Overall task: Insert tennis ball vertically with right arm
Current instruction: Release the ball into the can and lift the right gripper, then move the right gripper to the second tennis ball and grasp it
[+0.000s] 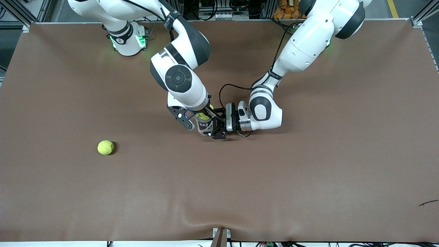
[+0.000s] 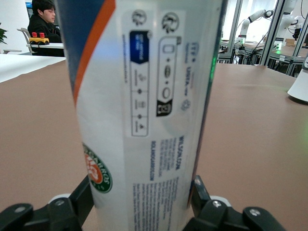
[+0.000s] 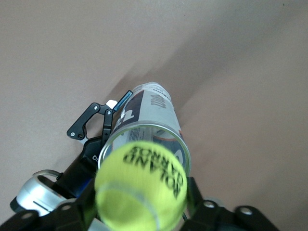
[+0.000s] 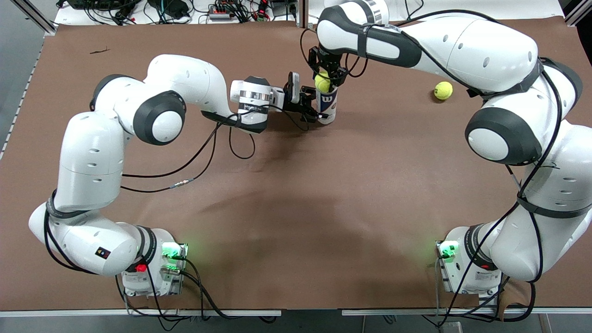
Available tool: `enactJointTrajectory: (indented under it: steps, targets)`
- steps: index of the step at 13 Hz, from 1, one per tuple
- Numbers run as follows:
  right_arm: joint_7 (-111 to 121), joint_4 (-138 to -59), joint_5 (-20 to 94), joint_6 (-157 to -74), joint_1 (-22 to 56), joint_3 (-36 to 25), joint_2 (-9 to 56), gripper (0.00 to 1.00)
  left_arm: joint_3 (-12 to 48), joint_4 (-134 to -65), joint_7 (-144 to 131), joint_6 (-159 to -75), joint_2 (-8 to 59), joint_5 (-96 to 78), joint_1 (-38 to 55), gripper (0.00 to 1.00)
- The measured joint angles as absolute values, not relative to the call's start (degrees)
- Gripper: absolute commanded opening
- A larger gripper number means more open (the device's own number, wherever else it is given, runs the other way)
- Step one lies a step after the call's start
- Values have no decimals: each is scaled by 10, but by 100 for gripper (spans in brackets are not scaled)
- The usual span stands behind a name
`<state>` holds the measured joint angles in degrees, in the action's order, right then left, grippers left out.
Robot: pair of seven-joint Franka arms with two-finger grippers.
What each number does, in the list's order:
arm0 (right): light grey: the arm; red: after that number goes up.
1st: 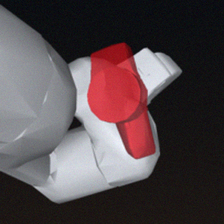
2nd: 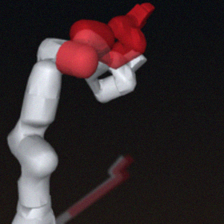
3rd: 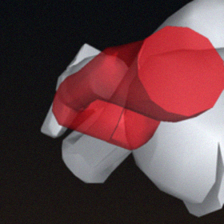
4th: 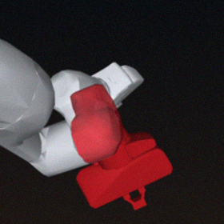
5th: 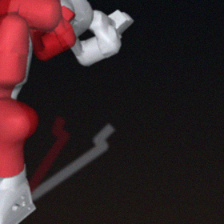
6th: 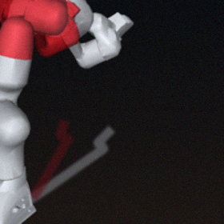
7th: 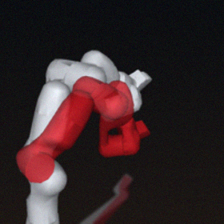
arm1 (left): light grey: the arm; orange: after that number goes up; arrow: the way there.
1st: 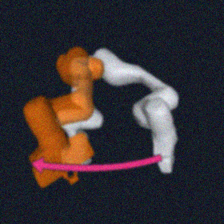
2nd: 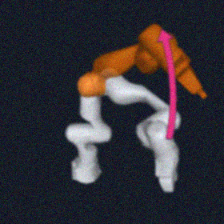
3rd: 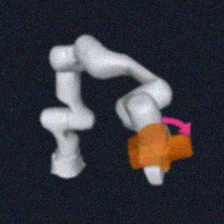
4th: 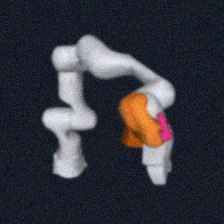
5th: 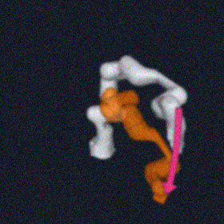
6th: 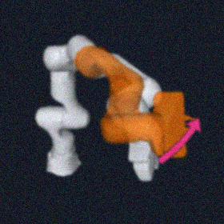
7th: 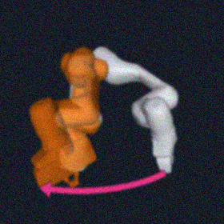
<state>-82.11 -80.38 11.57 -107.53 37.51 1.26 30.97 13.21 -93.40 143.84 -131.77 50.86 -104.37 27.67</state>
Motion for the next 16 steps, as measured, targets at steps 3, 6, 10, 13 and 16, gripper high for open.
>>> enactJointTrajectory:
  steps: [3, 6, 10, 13, 16]
  targets:
    - [-821, -799, 116, -1075, 373, 11, 310, 100, 132, -934, 1439, -1318, 509, -1044, 277, 83]
    - [-820, -789, 115, -1054, 362, 6, 305, 100, 132, -934, 1439, -1318, 509, -1044, 277, 83]
    - [-710, -778, 98, -985, 276, -1, 284, 100, 132, -934, 1439, -1318, 509, -1044, 277, 83]
    - [-569, -781, 62, -961, 175, -3, 287, 100, 132, -934, 1439, -1318, 509, -1044, 277, 83]
    - [-447, -790, 43, -967, 103, -3, 313, 100, 132, -934, 1439, -1318, 510, -1044, 277, 84]
